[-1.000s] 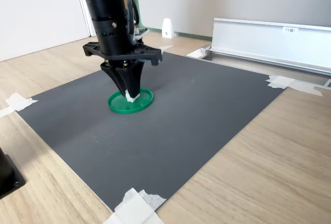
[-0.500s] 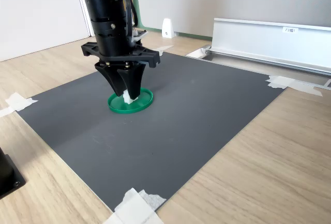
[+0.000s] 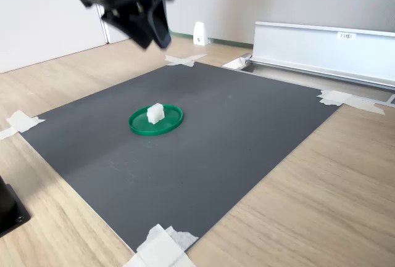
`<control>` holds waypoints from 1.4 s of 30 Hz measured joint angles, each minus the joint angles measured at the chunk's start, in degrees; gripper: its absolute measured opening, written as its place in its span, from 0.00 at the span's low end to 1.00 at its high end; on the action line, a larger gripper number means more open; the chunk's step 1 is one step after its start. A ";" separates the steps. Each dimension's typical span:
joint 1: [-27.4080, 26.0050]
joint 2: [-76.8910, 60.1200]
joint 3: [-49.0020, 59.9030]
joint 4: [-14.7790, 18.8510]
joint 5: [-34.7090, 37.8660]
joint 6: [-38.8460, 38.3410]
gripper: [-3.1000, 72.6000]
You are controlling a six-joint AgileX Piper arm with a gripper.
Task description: Grasp a white terminal and put it on the green lid.
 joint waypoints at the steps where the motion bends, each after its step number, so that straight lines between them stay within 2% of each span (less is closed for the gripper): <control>1: 0.00 -1.48 0.31 0.00 -1.72 0.68 0.24; 3: 0.00 -5.03 1.82 -0.25 -7.02 2.55 0.12; 6: 0.00 -9.87 5.57 -1.74 -15.11 6.18 0.05; 10: 0.00 -16.20 13.26 -5.38 -23.20 11.14 0.04; 17: 0.00 -27.90 28.24 -6.30 -31.19 20.01 0.03; 24: 0.00 -38.47 38.27 -6.50 -33.06 21.33 0.03; 30: 0.00 -47.04 40.92 -7.05 -36.16 21.44 0.03; 36: 0.00 -53.83 41.69 -11.47 -31.19 21.44 0.03; 42: 0.00 -57.71 41.69 -12.22 -28.11 21.44 0.03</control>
